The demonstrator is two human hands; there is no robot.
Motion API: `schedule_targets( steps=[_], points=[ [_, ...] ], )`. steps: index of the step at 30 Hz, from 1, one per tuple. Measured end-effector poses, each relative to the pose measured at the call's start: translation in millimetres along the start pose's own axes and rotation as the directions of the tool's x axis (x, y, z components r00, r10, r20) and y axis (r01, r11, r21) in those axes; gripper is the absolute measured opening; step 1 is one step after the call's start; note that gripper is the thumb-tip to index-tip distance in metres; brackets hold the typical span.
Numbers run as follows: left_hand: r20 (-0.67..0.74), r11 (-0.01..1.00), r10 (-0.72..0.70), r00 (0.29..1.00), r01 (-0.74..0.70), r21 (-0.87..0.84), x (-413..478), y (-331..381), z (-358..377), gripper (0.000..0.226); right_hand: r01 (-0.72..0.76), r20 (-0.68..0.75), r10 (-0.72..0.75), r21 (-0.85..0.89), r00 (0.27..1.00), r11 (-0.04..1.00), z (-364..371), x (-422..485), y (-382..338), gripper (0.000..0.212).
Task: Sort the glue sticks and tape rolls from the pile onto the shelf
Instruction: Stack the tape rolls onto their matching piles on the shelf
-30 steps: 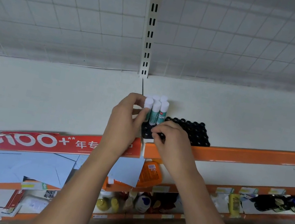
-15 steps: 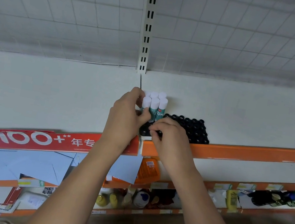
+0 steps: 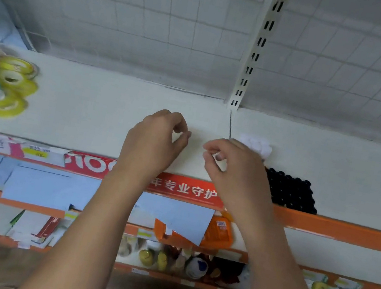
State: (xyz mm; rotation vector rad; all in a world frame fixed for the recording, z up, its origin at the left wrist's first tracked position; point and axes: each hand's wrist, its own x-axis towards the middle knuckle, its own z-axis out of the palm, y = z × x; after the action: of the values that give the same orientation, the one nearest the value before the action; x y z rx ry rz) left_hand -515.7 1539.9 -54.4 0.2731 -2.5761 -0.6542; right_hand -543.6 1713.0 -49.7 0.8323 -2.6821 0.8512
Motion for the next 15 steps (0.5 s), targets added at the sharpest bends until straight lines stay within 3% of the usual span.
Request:
schedule_targets(
  steps=[4, 9, 15],
  points=[
    [0.062, 0.991, -0.074, 0.995, 0.067, 0.116, -12.5, -68.1, -49.3, 0.015, 0.1, 0.089, -0.105, 0.064, 0.99, 0.993, 47.0, 28.0, -60.0, 0.02],
    [-0.004, 0.965, -0.17, 0.985, 0.167, 0.201, -36.9, -155.7, -110.7, 0.016, 0.186, 0.191, -0.205, 0.115, 0.96, 0.976, 117.5, 59.3, -145.9, 0.023],
    [-0.027, 0.951, -0.177, 0.984, 0.178, 0.252, -40.0, -245.9, -177.7, 0.019, 0.222, 0.247, -0.261, 0.175, 0.933, 0.959, 188.8, 87.2, -241.8, 0.02]
  ],
)
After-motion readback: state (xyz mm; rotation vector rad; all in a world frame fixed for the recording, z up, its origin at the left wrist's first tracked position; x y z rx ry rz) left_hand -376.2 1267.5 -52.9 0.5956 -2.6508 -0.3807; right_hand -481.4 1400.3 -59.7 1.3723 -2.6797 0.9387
